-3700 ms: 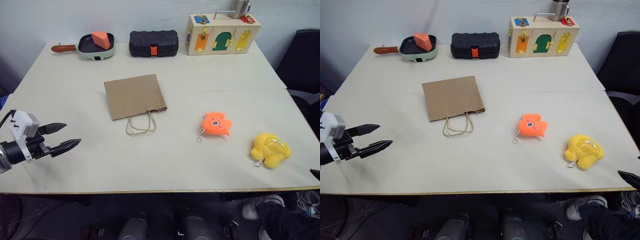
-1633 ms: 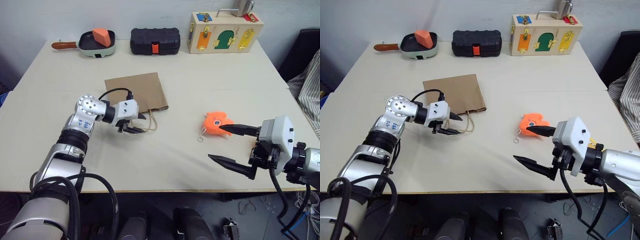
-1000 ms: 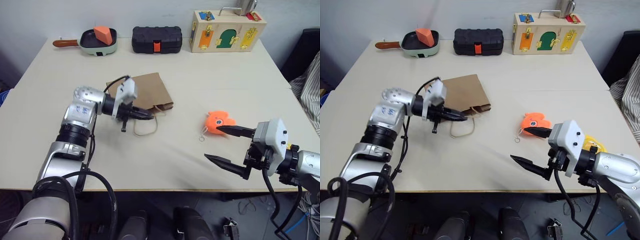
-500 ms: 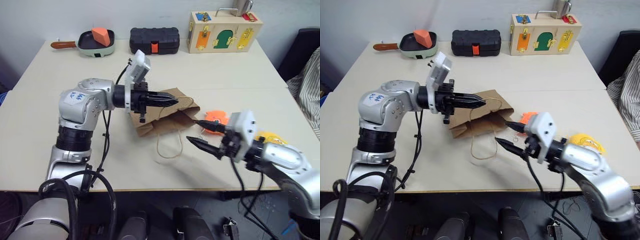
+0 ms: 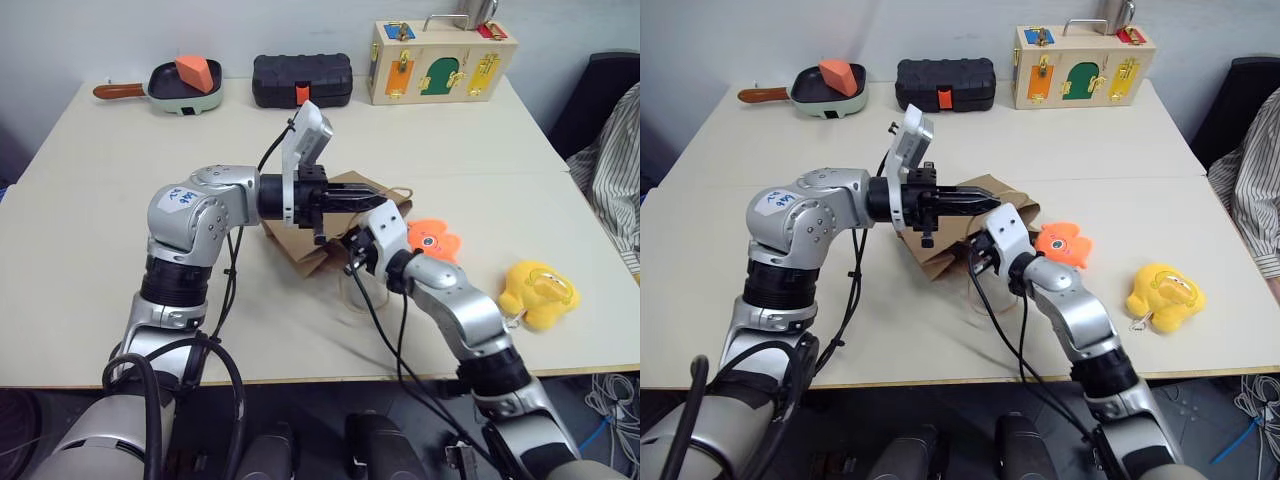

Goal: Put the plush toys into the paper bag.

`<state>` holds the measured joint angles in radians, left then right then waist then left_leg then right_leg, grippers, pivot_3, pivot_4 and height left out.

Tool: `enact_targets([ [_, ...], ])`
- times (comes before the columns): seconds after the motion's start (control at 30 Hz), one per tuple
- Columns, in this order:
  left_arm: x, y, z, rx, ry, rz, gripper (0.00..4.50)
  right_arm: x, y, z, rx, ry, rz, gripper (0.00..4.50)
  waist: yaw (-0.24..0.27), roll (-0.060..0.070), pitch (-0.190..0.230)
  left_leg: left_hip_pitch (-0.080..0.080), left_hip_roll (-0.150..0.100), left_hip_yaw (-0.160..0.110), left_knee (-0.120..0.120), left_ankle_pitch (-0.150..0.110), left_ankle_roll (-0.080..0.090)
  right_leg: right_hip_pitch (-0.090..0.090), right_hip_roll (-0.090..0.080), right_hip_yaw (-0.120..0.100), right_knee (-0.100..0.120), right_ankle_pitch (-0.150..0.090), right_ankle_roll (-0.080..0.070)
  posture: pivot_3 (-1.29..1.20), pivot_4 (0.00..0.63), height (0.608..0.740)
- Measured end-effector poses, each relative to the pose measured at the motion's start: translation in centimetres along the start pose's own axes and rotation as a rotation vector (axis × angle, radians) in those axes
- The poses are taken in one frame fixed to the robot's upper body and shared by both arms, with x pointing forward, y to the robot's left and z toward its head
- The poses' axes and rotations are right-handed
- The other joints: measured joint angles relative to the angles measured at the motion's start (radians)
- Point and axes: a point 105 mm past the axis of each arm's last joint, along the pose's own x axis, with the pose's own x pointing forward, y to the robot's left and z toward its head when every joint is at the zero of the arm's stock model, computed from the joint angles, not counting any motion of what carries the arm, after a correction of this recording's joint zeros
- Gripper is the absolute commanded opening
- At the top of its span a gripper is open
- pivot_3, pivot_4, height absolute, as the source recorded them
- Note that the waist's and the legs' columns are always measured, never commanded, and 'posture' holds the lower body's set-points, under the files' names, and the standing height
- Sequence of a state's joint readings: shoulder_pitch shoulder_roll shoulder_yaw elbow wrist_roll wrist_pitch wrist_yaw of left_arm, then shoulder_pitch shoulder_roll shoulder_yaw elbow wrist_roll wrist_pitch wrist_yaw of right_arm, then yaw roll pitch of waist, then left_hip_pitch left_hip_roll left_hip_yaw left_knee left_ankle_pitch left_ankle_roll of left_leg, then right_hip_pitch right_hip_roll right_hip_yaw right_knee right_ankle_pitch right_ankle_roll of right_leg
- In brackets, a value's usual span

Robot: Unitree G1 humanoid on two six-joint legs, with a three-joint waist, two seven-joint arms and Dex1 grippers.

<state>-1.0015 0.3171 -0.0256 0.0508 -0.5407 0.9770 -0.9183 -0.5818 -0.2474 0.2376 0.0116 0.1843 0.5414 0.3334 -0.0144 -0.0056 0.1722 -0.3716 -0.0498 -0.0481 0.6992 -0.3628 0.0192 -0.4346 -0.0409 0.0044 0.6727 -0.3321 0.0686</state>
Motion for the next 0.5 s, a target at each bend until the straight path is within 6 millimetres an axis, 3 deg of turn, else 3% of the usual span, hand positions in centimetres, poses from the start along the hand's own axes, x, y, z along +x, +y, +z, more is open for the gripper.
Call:
enact_targets([
  [0.13, -0.2, 0.1, 0.6, -0.020, -0.025, 0.019, 0.00, 1.2, 0.3, -2.5, -0.013, 0.079, -0.018, 0.04, -0.017, 0.000, 0.000, 0.000, 0.000, 0.000, 0.000, 0.000, 0.000, -0.001, 0.000, 0.000, 0.002, 0.000, 0.000, 0.00, 0.150, 0.740],
  [0.3, -0.6, 0.3, 1.1, -0.001, -0.032, 0.032, 0.00, 1.5, 0.0, -2.6, -0.059, 0.078, -0.019, 0.04, -0.022, 0.001, 0.000, 0.000, 0.000, 0.000, 0.000, 0.001, -0.002, -0.002, 0.000, 0.000, 0.003, 0.000, 0.000, 0.00, 0.150, 0.740],
  [0.5, -2.2, 1.1, 4.9, 0.067, -0.106, 0.081, 0.00, 0.8, -0.3, -2.9, -0.121, 0.089, -0.002, 0.04, -0.015, 0.001, -0.002, 0.001, -0.001, -0.001, 0.000, 0.001, -0.002, -0.001, -0.001, 0.000, 0.003, 0.000, 0.000, 0.00, 0.150, 0.740],
])
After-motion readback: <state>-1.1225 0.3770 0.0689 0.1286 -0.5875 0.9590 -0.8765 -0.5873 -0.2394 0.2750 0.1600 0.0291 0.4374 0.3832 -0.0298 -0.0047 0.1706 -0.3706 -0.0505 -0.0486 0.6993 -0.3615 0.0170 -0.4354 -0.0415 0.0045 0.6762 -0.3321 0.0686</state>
